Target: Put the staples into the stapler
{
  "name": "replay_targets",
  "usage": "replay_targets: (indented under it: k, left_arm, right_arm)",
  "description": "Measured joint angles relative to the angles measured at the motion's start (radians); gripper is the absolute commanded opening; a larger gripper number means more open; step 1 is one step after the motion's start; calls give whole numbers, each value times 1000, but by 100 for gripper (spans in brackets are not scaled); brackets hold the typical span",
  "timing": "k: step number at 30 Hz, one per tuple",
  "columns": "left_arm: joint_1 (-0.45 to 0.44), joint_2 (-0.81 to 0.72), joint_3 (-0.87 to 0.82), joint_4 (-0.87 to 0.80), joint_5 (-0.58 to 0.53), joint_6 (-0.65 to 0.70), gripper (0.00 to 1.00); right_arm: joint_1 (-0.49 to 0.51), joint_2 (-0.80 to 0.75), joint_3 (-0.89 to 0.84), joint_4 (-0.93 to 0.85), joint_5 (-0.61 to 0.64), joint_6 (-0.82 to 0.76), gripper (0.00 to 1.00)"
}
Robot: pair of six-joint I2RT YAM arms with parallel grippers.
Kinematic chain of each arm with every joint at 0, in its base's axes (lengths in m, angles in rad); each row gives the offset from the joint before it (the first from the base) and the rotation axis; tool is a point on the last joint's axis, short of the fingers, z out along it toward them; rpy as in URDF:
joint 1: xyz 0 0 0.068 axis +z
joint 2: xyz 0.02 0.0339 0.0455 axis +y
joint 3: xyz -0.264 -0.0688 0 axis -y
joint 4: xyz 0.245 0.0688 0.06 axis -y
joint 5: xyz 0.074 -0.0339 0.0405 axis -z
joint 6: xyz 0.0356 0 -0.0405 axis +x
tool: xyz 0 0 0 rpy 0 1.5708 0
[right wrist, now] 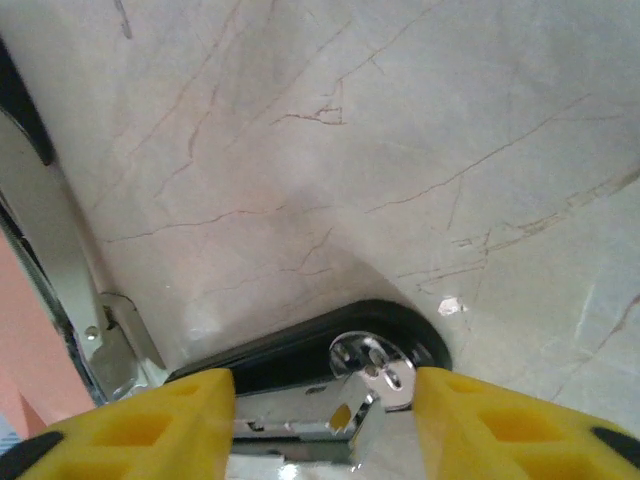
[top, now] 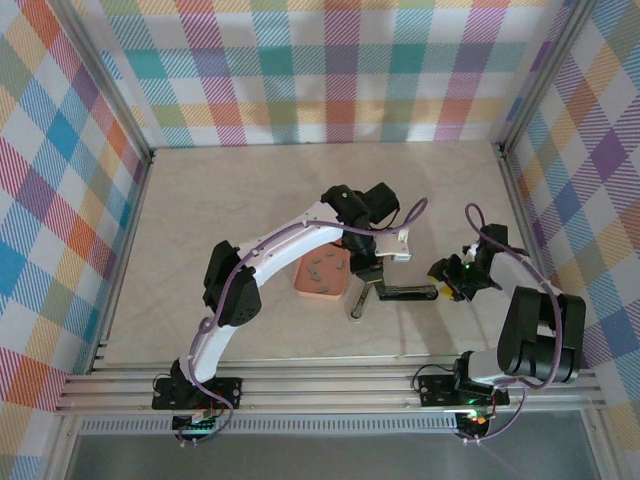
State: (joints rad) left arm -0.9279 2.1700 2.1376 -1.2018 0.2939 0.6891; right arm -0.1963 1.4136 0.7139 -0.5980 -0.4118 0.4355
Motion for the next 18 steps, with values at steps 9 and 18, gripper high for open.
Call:
replay_targets:
  k: [9,18]
  left_arm:
    - [0,-6,-21,20,1,-16,11]
    - [0,-6,-16,42,0,-77,11]
  right_arm:
    - [14,30,-2,22,-33,-7,28]
    - [48,-8,-46,74,-19,8,25]
